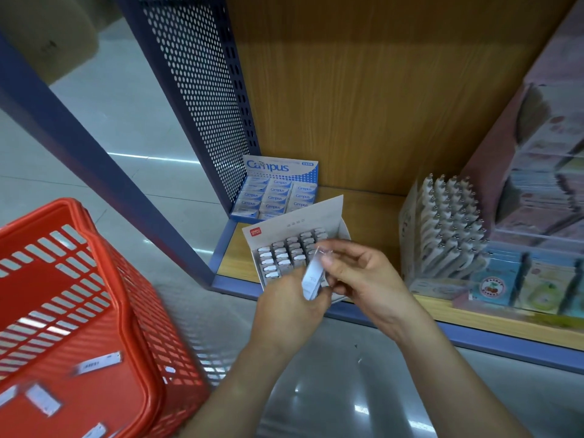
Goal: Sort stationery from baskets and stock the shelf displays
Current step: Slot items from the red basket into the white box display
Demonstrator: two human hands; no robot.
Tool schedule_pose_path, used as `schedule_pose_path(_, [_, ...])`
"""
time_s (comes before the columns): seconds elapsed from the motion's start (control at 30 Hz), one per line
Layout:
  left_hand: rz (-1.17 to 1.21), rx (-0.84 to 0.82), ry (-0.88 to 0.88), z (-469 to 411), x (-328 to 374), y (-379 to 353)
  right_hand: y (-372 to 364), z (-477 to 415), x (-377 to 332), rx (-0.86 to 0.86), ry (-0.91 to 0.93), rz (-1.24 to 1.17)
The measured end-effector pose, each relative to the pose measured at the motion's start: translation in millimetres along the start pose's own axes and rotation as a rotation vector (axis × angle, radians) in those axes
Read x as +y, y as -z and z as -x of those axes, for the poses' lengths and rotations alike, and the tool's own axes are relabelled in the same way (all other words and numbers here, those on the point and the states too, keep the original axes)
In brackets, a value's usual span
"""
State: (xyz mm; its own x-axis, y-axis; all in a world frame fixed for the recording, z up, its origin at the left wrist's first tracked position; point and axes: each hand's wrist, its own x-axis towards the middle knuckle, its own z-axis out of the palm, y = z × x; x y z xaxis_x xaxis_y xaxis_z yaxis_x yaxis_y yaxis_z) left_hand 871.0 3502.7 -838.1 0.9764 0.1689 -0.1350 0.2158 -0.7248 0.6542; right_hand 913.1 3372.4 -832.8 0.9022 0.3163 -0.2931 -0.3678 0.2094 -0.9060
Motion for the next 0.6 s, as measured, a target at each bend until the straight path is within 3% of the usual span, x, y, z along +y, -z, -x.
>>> schedule_pose_path(0.1, [0.305, -0.173, 0.053, -1.6, -1.6, 3.0, -0.5, -4.0, 0.7, 0.057, 0.0, 0.033])
schedule_pose_path(0.2, [0.575, -0.282, 0.101, -0.7, -5.8, 9.4, 3.2, -7.0, -1.2, 0.149, -0.056, -0.129])
schedule_pose_path(0.3, [0.711, -0.225, 0.171, 5.4, -6.4, 15.7, 10.7, -10.1, -3.2, 0.251, -0.066, -0.274])
schedule_pose_path(0.43, [0.859, -0.085, 0.218, 8.4, -12.5, 18.6, 14.0, -10.4, -2.5, 0.315, -0.046, -0.287])
schedule_pose_path(0.6, [0.827, -0.075, 0.068, 7.9, -2.7, 14.9, 5.8, -2.7, 7.0, 0.191, -0.067, -0.339])
